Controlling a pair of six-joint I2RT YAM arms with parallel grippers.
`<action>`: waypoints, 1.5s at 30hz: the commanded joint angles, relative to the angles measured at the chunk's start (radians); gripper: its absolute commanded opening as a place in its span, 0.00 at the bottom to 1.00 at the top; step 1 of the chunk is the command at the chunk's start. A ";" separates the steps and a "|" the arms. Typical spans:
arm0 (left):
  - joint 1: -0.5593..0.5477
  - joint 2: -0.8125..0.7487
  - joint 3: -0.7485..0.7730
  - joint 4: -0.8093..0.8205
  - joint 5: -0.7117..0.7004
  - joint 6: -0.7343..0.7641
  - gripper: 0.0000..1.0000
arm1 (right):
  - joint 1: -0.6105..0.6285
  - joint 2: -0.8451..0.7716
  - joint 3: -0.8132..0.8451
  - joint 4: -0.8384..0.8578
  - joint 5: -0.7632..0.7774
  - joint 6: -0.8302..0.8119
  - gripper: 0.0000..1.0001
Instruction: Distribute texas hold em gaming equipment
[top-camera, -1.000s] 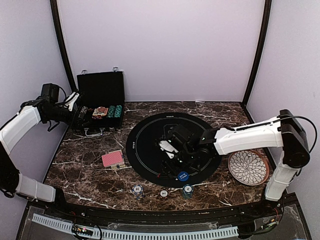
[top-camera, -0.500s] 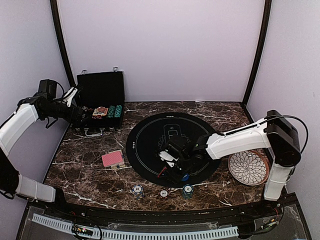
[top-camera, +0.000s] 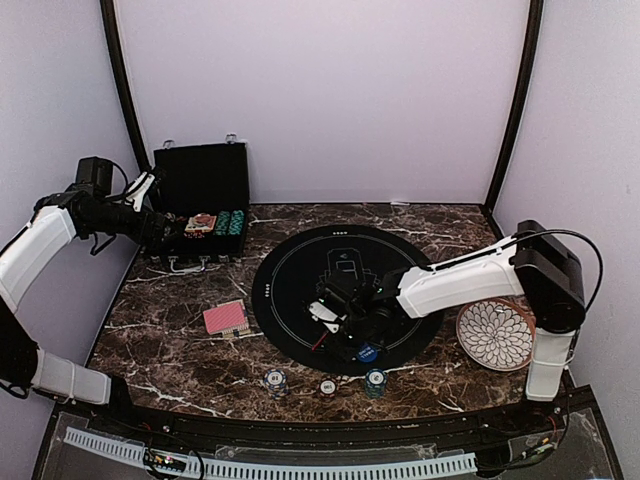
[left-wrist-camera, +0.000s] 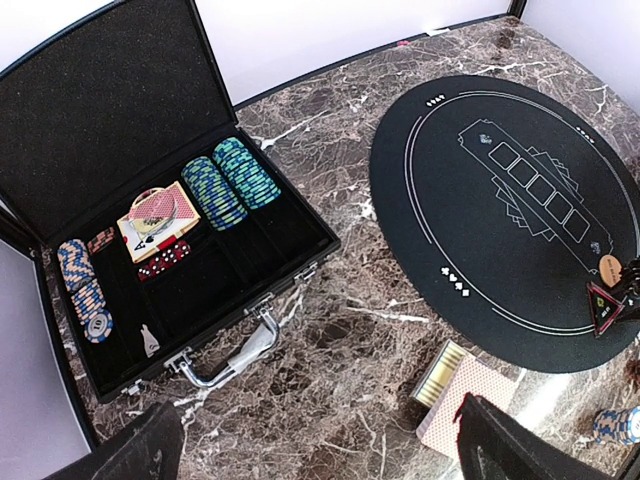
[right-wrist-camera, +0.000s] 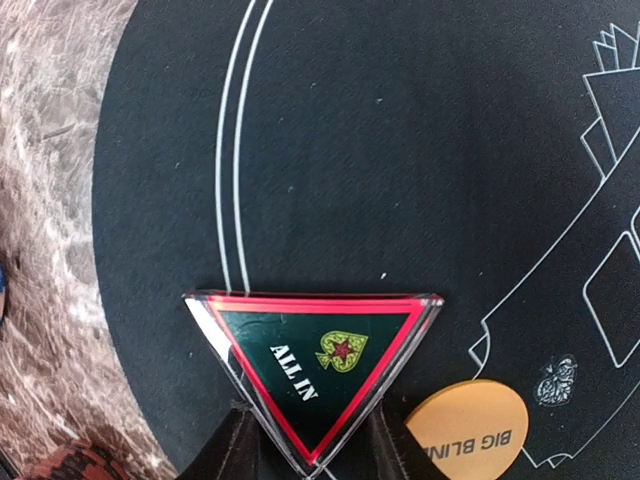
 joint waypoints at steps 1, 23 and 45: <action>0.006 -0.030 0.020 -0.026 0.024 -0.001 0.99 | 0.006 0.071 0.044 0.044 0.041 -0.003 0.30; 0.002 -0.045 -0.021 -0.113 0.099 0.086 0.99 | -0.124 0.472 0.585 0.067 0.005 0.020 0.16; -0.036 -0.064 -0.051 -0.151 0.139 0.136 0.99 | -0.120 0.012 0.174 -0.002 0.113 0.146 0.87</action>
